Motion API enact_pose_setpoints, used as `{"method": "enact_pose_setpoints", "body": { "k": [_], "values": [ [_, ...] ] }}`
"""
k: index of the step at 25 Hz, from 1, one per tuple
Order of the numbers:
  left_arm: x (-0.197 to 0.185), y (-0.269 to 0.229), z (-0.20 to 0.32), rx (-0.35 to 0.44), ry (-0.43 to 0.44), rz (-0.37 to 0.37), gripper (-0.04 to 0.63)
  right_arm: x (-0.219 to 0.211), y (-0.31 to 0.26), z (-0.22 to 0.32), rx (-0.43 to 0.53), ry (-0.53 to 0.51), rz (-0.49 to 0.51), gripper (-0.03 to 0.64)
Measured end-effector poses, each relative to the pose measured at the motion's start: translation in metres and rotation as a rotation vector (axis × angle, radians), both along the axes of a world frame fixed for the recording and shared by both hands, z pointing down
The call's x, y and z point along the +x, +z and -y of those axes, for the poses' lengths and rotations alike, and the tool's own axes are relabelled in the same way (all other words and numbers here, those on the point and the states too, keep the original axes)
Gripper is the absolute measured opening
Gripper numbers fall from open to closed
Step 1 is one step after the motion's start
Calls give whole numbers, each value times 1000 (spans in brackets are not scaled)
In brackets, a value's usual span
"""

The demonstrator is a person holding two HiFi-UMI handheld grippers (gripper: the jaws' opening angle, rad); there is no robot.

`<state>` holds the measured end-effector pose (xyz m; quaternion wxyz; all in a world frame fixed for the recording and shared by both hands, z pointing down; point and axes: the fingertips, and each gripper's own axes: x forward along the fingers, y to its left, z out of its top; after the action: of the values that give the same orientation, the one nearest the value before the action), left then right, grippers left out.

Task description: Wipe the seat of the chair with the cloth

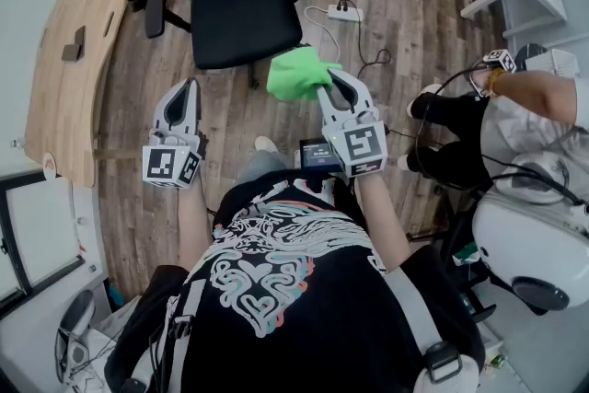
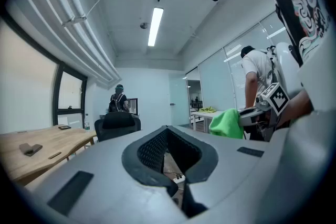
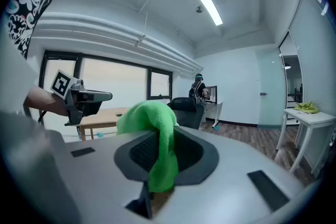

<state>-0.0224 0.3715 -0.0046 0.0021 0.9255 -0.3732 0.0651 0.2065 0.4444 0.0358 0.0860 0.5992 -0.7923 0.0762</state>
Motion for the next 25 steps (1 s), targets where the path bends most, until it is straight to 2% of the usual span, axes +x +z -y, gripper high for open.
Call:
{"method": "enact_pose_setpoints", "body": {
  "k": [11,25],
  "values": [
    [-3,-2,-19,7,1,4,2,-13,-5,-9,17,-22,18,57],
    [-3,8,9,-8,-20,11,2,-10,9,26,-12,-25,41,57]
  ]
}}
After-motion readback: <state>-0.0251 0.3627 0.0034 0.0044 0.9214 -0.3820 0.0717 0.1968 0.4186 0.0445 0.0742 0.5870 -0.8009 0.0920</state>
